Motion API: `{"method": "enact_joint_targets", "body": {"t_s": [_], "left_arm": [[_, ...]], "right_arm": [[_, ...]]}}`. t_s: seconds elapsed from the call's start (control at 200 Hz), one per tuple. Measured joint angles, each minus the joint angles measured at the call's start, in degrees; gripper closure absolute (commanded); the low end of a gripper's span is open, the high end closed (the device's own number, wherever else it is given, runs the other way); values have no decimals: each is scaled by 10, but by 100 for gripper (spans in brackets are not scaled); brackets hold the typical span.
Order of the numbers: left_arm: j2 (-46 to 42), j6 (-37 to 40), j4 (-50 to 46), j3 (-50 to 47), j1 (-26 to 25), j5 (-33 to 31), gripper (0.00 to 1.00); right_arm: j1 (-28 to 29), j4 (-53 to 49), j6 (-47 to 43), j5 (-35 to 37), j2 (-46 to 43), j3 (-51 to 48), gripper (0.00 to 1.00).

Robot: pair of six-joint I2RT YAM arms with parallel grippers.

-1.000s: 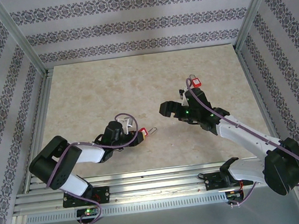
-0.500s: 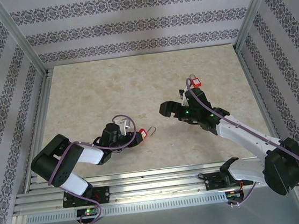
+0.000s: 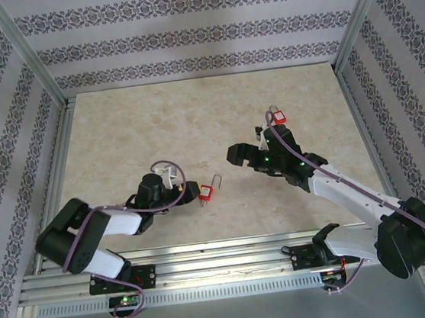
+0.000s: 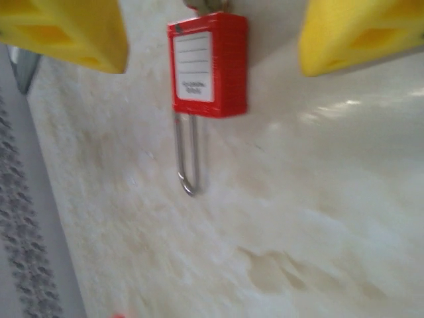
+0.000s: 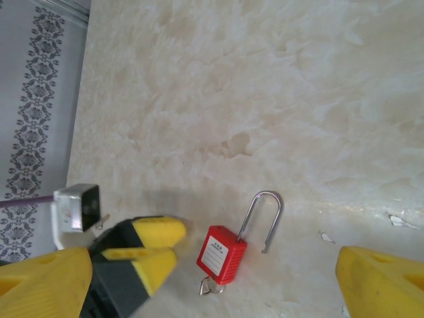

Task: Unlock with the key

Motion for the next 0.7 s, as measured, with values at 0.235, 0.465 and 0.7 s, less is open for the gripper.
{"method": "enact_joint_targets", "body": {"t_s": [0.235, 0.465, 0.7], "left_arm": [[-269, 75, -304, 91, 13, -117, 1], [-339, 167, -487, 282, 13, -174, 0], [-311, 218, -676, 376, 14, -227, 0]], "right_arm": [[-11, -120, -40, 88, -36, 37, 6], [-80, -285, -143, 236, 62, 203, 8], [-130, -298, -229, 242, 140, 234, 9]]}}
